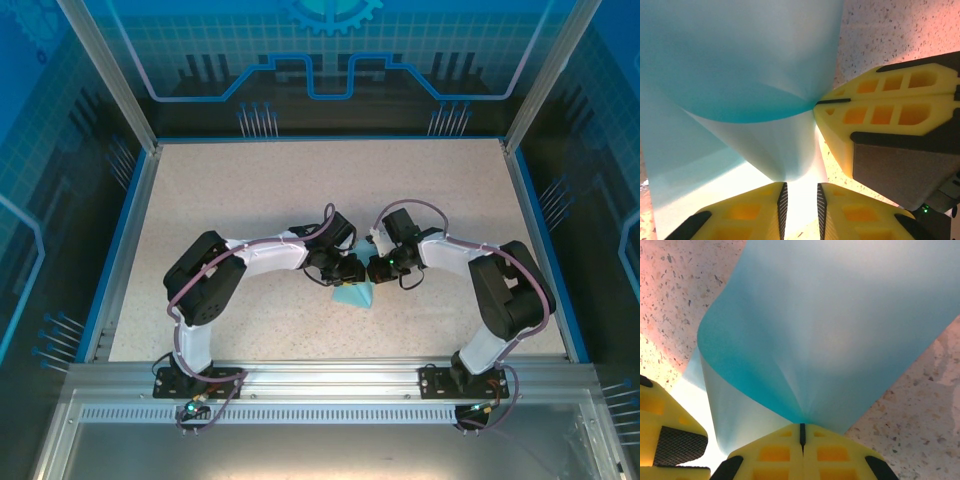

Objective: Fold a paper plane with a square sheet of paper (pick it up from the middle)
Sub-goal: Fold the triangle a second time at the center of the table.

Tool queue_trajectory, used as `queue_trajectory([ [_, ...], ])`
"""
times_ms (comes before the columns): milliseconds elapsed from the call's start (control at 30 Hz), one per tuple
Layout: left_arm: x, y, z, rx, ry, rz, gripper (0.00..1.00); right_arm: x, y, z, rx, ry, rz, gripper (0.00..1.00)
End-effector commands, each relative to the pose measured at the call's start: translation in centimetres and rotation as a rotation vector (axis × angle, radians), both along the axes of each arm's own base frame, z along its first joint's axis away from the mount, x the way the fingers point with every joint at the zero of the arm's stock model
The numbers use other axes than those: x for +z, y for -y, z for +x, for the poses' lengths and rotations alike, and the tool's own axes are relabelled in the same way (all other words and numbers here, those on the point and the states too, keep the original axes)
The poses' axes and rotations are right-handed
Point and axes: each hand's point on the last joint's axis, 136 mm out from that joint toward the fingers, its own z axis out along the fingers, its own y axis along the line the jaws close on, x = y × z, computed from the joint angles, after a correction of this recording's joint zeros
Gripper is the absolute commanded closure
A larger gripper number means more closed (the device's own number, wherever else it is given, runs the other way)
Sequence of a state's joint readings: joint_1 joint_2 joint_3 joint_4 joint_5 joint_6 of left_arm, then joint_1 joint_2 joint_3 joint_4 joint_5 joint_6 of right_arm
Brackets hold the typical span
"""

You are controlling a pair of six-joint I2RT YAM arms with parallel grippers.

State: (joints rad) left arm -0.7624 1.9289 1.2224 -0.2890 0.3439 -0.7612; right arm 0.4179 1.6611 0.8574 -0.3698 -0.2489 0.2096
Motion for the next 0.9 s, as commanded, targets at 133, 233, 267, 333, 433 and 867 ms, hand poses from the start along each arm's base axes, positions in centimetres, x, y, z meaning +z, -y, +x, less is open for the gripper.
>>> queue_trajectory([
  [133, 2.1, 1.2, 1.3, 0.017, 0.057, -0.045, 0.73, -0.8, 0.8, -0.3, -0.029, -0.037, -0.014, 0.98],
  [233, 2.3, 1.5, 1.5, 0.021, 0.06, -0.06, 0.73, -0.9, 0.7, -0.3, -0.029, -0.037, -0.013, 0.98],
  [267, 2.3, 1.5, 1.5, 0.022, 0.061, -0.064, 0.73, -0.9, 0.7, -0.4, -0.029, -0.037, -0.012, 0.98],
  [333, 2.5, 1.6, 1.6, 0.028, 0.065, -0.08, 0.73, -0.9, 0.8, -0.4, -0.03, -0.039, -0.013, 0.98],
  [433, 2.2, 1.4, 1.8, 0.045, 0.057, -0.083, 0.73, -0.9, 0.8, -0.5, -0.033, -0.039, -0.012, 0.98],
  [867, -1.2, 0.1, 1.7, 0.095, -0.002, -0.039, 0.75, -0.7, 0.7, -0.3, -0.031, -0.028, -0.004, 0.98],
])
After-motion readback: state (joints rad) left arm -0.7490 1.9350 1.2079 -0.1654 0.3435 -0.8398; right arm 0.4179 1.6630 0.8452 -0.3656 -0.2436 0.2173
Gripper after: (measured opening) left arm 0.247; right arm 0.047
